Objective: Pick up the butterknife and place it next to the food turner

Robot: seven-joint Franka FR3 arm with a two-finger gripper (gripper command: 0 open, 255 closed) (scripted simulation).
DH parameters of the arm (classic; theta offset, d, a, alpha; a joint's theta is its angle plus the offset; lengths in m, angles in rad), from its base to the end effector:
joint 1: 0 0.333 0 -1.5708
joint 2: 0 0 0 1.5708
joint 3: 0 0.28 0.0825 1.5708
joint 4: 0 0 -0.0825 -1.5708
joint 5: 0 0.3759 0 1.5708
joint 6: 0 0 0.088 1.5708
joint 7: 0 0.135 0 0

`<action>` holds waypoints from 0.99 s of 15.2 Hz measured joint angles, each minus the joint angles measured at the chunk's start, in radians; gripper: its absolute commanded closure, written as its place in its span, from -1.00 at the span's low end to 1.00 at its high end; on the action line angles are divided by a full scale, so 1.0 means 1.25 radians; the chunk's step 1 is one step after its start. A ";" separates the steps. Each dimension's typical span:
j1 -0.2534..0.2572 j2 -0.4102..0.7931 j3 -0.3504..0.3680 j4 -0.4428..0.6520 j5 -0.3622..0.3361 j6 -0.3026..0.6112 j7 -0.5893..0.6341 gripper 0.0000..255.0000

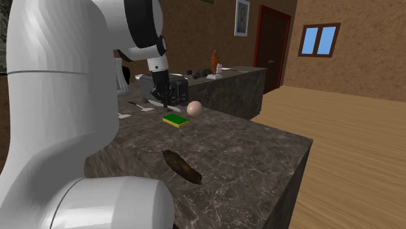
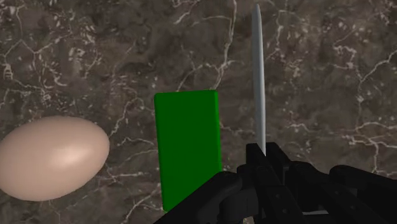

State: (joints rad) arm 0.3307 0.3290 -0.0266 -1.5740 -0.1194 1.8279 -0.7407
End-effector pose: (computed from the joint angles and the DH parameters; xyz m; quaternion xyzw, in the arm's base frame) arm 0.6033 0.1772 0.3864 0.8553 0.5131 -0.0499 0.0518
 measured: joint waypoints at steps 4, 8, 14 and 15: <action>0.045 0.036 0.023 0.054 -0.002 -0.026 0.065 1.00; 0.087 0.054 0.042 0.089 -0.003 -0.050 0.124 1.00; 0.159 0.142 0.070 0.228 -0.008 -0.110 0.213 1.00; 0.171 0.163 0.073 0.260 -0.009 -0.123 0.225 1.00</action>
State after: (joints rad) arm 0.5440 0.5324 0.0644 -1.2493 -0.1309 1.6736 -0.4590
